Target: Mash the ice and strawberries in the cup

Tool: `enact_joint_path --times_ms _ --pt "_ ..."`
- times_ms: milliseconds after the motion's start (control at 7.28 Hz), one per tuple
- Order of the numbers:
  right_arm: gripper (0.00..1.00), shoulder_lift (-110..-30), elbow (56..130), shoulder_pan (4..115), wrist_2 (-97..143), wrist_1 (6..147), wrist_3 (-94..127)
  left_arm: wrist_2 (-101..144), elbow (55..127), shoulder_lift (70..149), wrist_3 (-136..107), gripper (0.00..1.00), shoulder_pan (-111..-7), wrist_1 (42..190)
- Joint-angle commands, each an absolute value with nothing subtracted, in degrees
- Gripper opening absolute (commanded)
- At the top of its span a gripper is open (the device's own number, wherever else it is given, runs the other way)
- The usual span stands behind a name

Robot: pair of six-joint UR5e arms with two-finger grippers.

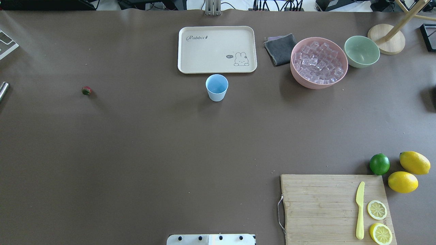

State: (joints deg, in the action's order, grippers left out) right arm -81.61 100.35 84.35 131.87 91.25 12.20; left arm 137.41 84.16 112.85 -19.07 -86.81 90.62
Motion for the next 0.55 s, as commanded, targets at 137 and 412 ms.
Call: enact_joint_path --times_ms 137,412 --pt "1.0 -81.9 100.8 84.4 131.7 91.2 12.7 138.0 84.9 112.9 -19.0 0.98 -86.7 91.1" --pt "1.0 -81.7 100.8 84.4 131.8 91.2 12.8 138.2 85.7 112.8 -19.0 0.98 -86.8 91.1"
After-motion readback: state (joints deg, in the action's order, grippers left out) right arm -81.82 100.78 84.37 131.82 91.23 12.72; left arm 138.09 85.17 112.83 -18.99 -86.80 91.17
